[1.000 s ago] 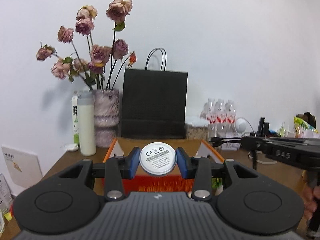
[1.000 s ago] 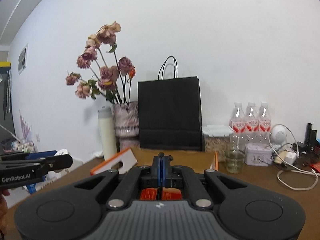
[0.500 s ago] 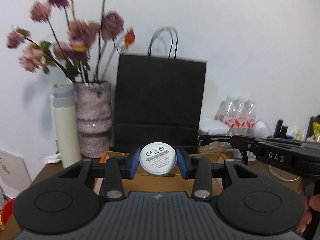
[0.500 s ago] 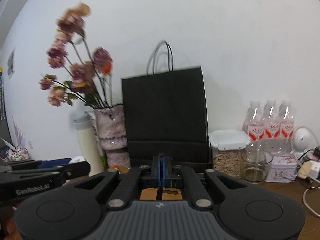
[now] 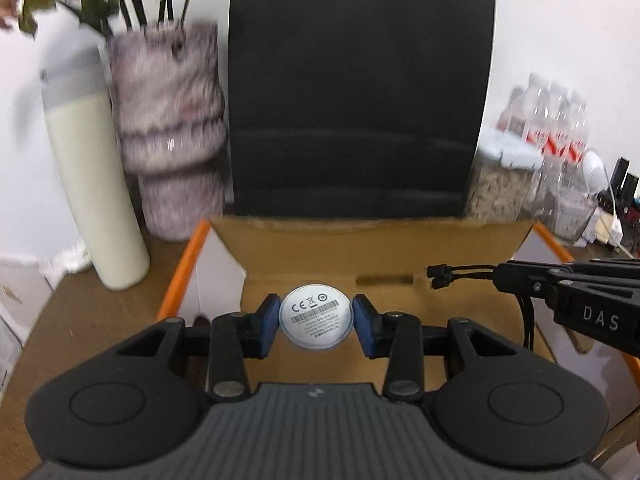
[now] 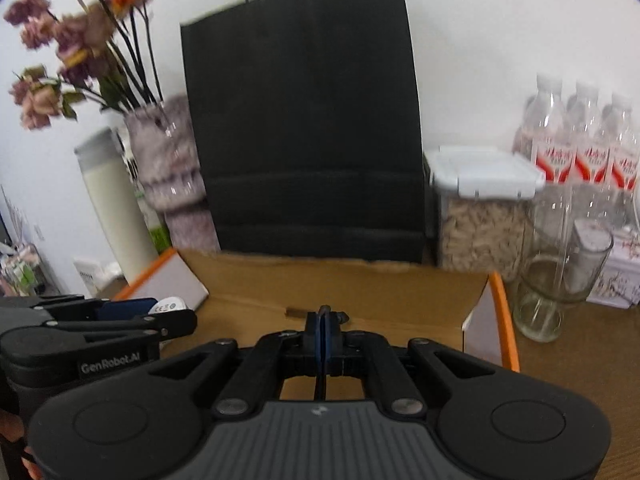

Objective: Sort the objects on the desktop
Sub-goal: 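Lower the puck into the cardboard box and open the left gripper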

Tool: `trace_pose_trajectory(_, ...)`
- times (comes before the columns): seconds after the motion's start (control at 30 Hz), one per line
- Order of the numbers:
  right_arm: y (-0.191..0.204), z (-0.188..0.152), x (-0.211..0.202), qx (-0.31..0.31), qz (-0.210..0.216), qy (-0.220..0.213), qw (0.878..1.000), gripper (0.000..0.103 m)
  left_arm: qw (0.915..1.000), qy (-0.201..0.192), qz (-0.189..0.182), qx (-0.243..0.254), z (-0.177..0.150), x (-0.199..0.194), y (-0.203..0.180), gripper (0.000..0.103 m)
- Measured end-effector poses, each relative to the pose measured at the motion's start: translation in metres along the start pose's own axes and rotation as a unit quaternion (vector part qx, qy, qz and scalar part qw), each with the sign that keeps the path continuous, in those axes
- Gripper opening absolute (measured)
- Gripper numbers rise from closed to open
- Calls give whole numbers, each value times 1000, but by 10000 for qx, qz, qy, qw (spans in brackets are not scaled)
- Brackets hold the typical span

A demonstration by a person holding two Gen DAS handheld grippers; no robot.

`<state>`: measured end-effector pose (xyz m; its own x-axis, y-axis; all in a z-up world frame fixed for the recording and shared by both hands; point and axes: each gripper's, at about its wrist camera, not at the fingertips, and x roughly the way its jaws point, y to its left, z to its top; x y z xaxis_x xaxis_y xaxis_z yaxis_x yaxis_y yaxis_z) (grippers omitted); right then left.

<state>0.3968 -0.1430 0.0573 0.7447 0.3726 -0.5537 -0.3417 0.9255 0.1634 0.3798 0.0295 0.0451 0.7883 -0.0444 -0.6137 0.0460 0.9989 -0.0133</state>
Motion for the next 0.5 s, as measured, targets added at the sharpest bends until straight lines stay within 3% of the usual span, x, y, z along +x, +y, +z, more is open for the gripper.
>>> trace_pose_trajectory(0.17, -4, -8, 9, 86, -5, 435, 9990, 3, 9987, 496, 77, 62, -10, 14, 2, 40)
trace_pose_trajectory(0.23, -6, -11, 11, 143, 9, 578, 9982, 9, 9980, 622, 50, 30, -12, 15, 4, 40)
trace_pose_trajectory(0.37, -13, -15, 15, 288, 39, 827, 9961, 11, 9956, 930, -23, 54, -19, 16, 4, 40)
trace_pose_trajectory(0.5, -14, -19, 15, 250, 32, 941, 9952, 13, 9946, 1034, -95, 90, -25, 13, 4, 41)
